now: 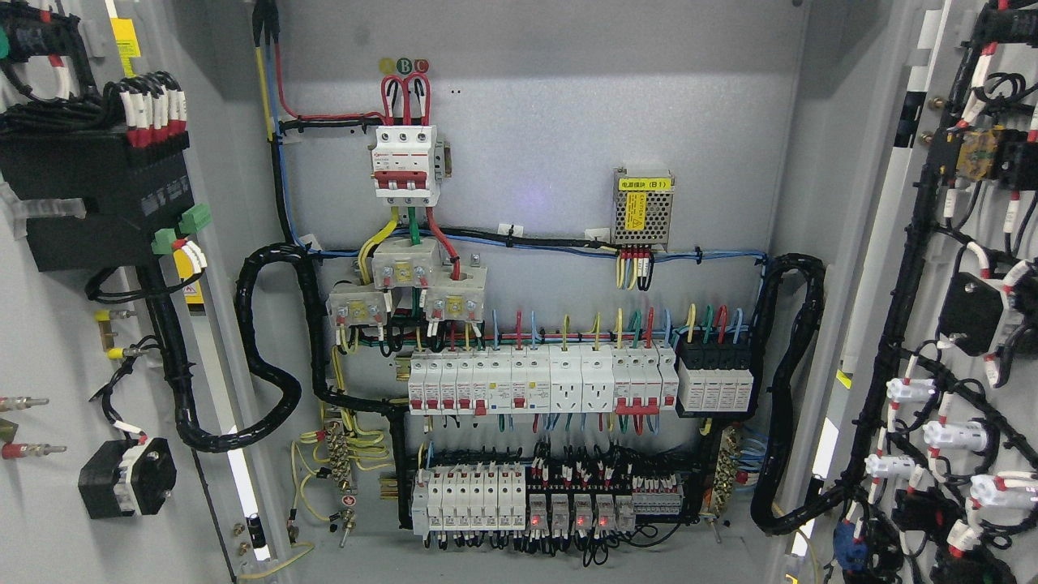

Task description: Open door with both hands

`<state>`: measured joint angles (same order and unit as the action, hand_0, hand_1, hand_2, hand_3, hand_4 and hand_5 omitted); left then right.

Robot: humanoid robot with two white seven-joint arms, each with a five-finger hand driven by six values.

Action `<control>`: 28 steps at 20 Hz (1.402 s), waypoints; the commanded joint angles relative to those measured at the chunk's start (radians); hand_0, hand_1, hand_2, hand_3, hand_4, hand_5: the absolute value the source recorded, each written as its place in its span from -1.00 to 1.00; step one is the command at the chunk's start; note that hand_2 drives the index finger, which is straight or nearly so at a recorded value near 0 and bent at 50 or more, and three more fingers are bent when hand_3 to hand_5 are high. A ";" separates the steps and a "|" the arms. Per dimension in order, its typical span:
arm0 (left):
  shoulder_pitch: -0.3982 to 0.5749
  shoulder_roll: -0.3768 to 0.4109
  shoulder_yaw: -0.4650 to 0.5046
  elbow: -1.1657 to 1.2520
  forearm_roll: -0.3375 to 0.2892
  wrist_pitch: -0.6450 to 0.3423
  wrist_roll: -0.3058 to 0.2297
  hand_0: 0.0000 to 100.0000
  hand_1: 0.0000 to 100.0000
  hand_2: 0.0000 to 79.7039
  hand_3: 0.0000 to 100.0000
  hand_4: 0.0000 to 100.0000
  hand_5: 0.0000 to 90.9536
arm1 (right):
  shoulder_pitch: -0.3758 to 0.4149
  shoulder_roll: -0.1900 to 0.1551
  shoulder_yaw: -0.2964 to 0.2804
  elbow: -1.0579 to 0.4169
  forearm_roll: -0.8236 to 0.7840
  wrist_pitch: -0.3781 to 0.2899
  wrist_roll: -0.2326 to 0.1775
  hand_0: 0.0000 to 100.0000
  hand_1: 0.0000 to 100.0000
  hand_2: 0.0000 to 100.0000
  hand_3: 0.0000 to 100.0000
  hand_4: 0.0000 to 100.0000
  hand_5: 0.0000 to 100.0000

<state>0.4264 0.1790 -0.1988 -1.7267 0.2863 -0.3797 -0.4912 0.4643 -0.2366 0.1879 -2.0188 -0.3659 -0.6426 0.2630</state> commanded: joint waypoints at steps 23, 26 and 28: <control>0.054 0.059 0.576 -0.263 0.321 -0.030 -0.167 -0.76 0.11 -1.00 -1.00 -1.00 -1.00 | -0.052 -0.029 -0.174 -0.060 -0.045 -0.040 0.001 -1.00 0.00 -0.92 -1.00 -1.00 -1.00; 0.057 0.056 0.613 -0.260 0.338 -0.009 -0.222 -0.76 0.11 -1.00 -1.00 -1.00 -1.00 | -0.059 -0.033 -0.173 -0.054 -0.083 -0.025 0.002 -1.00 0.00 -0.92 -1.00 -1.00 -1.00; 0.066 0.056 0.656 -0.254 0.396 0.016 -0.259 -0.76 0.11 -1.00 -1.00 -1.00 -1.00 | -0.079 -0.032 -0.176 -0.054 -0.105 -0.017 0.002 -1.00 0.00 -0.92 -1.00 -1.00 -1.00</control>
<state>0.4810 0.2185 0.2632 -1.9711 0.5910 -0.3871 -0.7077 0.4176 -0.2643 0.0215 -2.0726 -0.4299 -0.6725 0.2636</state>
